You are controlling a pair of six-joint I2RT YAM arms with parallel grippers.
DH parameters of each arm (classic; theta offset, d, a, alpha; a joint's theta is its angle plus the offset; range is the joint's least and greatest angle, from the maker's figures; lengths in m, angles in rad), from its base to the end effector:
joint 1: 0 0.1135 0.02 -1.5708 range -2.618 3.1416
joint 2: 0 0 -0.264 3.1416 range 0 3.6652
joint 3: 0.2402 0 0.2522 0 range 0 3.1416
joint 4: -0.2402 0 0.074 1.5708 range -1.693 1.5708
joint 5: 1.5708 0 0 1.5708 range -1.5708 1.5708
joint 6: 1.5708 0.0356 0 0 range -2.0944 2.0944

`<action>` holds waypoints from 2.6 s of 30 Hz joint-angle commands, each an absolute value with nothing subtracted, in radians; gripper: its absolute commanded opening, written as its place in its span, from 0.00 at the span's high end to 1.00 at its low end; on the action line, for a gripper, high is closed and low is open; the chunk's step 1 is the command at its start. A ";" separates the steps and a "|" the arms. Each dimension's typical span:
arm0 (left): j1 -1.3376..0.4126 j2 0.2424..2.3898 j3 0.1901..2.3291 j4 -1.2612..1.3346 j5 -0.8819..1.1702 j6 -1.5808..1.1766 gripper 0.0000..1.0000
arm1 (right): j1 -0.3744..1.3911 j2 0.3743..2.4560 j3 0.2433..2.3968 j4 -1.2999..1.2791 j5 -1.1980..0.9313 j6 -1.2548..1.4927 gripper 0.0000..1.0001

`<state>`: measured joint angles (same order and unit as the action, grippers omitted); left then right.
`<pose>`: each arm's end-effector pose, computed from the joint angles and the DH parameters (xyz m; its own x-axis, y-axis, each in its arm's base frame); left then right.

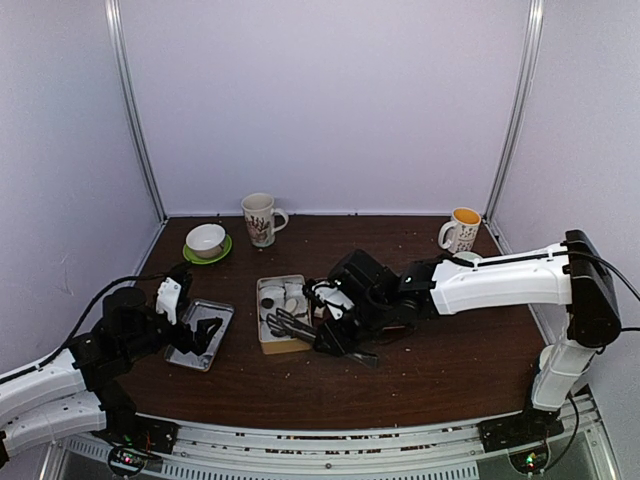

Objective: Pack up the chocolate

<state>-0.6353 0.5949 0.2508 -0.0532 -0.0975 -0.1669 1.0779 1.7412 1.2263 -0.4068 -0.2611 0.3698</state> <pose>0.1253 -0.0881 0.1930 -0.3932 0.0845 -0.9156 0.4594 0.8806 -0.1160 0.1684 0.3330 0.2189 -0.6858 -0.5388 -0.4893 -0.7262 0.5517 0.4102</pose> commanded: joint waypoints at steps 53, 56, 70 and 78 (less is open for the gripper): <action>-0.631 0.635 0.276 0.001 -0.138 -0.193 0.02 | 1.014 1.415 0.943 -0.330 0.350 0.542 0.64; -0.631 0.638 0.276 0.002 -0.138 -0.194 0.02 | 1.005 1.425 0.915 -0.308 0.342 0.559 0.65; -0.630 0.647 0.276 0.001 -0.137 -0.195 0.02 | 0.971 1.545 0.852 -0.217 0.227 0.619 0.63; -0.631 0.651 0.276 0.002 -0.137 -0.196 0.02 | 0.943 1.574 0.817 -0.198 0.201 0.651 0.54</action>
<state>-0.6353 0.6487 0.2508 -0.0536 -0.1322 -0.1894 0.9581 1.5620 0.8360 -0.2333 0.2138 0.6224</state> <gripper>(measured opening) 0.977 0.439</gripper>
